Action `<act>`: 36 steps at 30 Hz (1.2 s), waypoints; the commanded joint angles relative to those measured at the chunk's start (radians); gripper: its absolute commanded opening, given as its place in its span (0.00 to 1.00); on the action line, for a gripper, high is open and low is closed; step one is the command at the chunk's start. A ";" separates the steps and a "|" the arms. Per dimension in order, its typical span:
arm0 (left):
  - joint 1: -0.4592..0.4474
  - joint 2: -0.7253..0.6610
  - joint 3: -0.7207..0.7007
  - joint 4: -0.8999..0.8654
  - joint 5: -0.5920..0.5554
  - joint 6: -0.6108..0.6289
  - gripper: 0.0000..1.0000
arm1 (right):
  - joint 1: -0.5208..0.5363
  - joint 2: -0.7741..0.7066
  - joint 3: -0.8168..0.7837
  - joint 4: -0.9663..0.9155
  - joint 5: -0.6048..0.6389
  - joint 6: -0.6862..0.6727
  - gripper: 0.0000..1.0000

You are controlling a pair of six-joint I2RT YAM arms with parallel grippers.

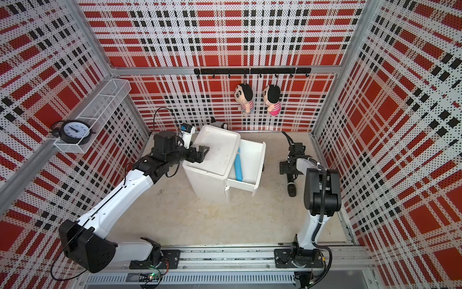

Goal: Take the microphone out of the drawer
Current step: Place the microphone at the center of the board, then pick up the microphone from the drawer.

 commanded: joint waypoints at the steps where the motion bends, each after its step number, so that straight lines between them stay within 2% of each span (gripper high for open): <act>1: -0.005 -0.008 -0.009 0.008 -0.012 0.011 0.98 | -0.006 -0.092 0.053 -0.042 -0.019 0.007 0.99; 10: -0.002 0.000 -0.012 0.009 -0.004 0.012 0.98 | 0.024 -0.240 0.148 -0.167 -0.089 0.002 1.00; 17: 0.007 -0.009 -0.026 0.014 0.002 0.011 0.98 | 0.127 -0.326 0.278 -0.320 -0.077 -0.025 1.00; 24: 0.010 -0.022 -0.037 0.017 0.007 0.007 0.98 | 0.244 -0.386 0.379 -0.395 -0.195 -0.024 1.00; 27: 0.012 -0.026 -0.040 0.017 0.008 0.008 0.98 | 0.308 -0.393 0.407 -0.417 -0.226 -0.025 0.97; 36: 0.019 -0.034 -0.047 0.020 0.017 0.005 0.98 | 0.480 -0.360 0.418 -0.426 -0.214 0.001 0.83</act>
